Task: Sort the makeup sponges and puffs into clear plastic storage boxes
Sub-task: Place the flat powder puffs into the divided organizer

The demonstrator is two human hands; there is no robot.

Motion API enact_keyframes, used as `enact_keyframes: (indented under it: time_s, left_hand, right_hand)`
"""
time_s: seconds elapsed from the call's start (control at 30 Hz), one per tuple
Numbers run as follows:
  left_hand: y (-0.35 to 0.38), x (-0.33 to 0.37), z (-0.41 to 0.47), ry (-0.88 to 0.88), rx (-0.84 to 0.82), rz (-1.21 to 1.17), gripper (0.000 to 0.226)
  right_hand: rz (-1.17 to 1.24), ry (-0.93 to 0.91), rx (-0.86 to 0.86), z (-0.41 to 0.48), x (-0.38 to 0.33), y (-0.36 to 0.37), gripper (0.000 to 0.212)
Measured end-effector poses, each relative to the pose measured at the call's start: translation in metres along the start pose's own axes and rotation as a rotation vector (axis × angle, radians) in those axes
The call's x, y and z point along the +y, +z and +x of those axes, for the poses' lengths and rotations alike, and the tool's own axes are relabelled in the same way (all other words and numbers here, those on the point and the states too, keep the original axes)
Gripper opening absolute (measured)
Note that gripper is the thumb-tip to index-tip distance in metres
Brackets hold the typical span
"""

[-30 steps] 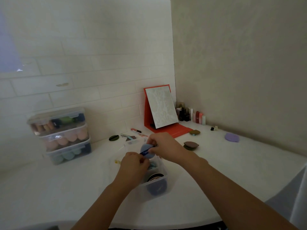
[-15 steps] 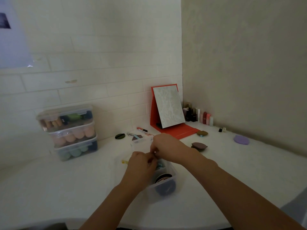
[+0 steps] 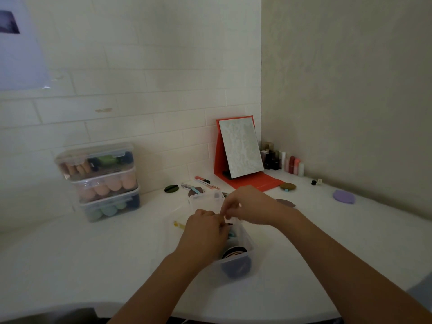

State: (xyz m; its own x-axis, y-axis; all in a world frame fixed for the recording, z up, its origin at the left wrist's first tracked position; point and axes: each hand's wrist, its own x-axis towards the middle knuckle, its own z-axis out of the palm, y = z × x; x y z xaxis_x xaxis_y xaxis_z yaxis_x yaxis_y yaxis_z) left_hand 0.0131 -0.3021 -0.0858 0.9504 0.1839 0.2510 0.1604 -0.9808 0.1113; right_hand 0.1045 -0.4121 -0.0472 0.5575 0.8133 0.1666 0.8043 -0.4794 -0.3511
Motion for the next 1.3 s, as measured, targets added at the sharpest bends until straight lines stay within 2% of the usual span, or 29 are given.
enact_keyframes:
  time_s: [0.07, 0.17, 0.27, 0.47, 0.57, 0.7, 0.83, 1.07, 1.2, 1.3]
  left_hand:
    - [-0.001, 0.0, 0.0, -0.015, -0.046, 0.057, 0.033]
    - [-0.005, 0.0, -0.001, -0.044, -0.083, 0.159, 0.03]
    - [-0.009, -0.001, 0.0, -0.068, -0.069, 0.257, 0.027]
    - [-0.019, -0.016, 0.012, -0.143, -0.128, 0.366, 0.03]
    - [-0.018, -0.024, 0.015, -0.132, -0.139, 0.276, 0.026]
    - [-0.013, -0.033, 0.013, -0.161, -0.095, 0.041, 0.032]
    - [-0.009, -0.038, 0.012, -0.167, -0.063, -0.028, 0.029]
    - [-0.007, -0.043, 0.023, -0.269, -0.071, -0.205, 0.024]
    - [-0.004, -0.047, 0.026, -0.233, -0.098, -0.129, 0.027]
    - [-0.004, -0.05, 0.03, -0.219, -0.081, -0.173, 0.024]
  right_hand:
    - [0.154, 0.079, 0.17, -0.006, 0.017, -0.004, 0.016]
    - [0.169, 0.253, 0.329, -0.013, 0.049, -0.009, 0.016]
    - [0.181, 0.377, 0.347, -0.016, 0.077, -0.008, 0.013]
    - [0.199, 0.452, 0.346, -0.011, 0.096, 0.004, 0.015]
    - [0.203, 0.452, 0.342, 0.0, 0.093, 0.009, 0.022]
    - [0.195, 0.441, 0.316, 0.027, 0.085, 0.015, 0.028]
    - [0.216, 0.437, 0.307, 0.056, 0.08, 0.028, 0.028]
    - [0.337, 0.483, 0.47, 0.082, 0.085, 0.063, 0.031]
    - [0.34, 0.489, 0.447, 0.085, 0.094, 0.073, 0.03]
    - [0.332, 0.467, 0.426, 0.087, 0.095, 0.075, 0.031]
